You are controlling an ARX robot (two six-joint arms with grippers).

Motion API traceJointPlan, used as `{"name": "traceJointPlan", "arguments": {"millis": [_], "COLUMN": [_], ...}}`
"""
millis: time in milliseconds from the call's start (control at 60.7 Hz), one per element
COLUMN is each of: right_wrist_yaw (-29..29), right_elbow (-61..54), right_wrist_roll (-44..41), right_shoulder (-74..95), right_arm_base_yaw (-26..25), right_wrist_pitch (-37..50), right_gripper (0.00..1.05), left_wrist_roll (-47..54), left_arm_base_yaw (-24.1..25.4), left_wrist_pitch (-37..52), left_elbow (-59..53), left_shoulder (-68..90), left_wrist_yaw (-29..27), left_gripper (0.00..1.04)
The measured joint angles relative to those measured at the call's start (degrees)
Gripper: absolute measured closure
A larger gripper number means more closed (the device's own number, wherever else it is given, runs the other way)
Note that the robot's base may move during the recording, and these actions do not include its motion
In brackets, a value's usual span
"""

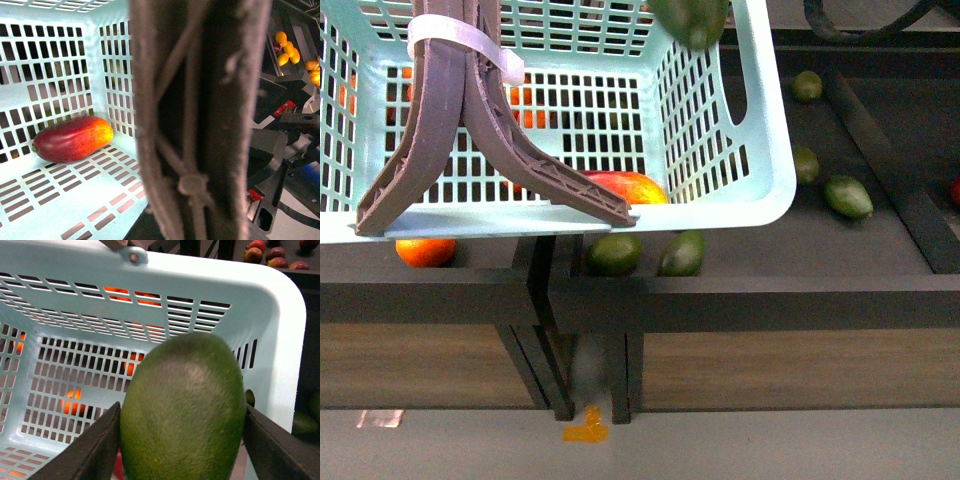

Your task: Pick mango and avocado into basket

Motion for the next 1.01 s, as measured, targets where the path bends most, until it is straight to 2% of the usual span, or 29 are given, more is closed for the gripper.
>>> {"name": "traceJointPlan", "arguments": {"millis": [132, 494, 791, 1005], "right_wrist_yaw": [1.8, 4.4, 5.0, 7.5], "right_elbow": [0.0, -4.9, -21.0, -32.6], "right_wrist_roll": [-0.1, 0.3, 7.0, 11.1], "right_shoulder": [-0.1, -10.7, -28.0, -39.3], "right_arm_base_yaw": [0.0, -3.2, -7.2, -7.4], "right_wrist_pitch": [1.5, 6.3, 6.0, 5.1], "right_gripper": [0.06, 0.08, 0.08, 0.08], "left_wrist_roll": [0.1, 0.0, 0.0, 0.0], "left_arm_base_yaw": [0.0, 0.1, 0.1, 0.1], "left_wrist_pitch": [0.0, 0.0, 0.0, 0.0], "left_elbow": [0.0, 0.0, 0.0, 0.0], "left_shoulder": [0.0, 0.1, 0.1, 0.1], "left_wrist_yaw": [0.0, -0.4, -0.3, -0.3], "left_gripper": [0.99, 0.99, 0.99, 0.99]}}
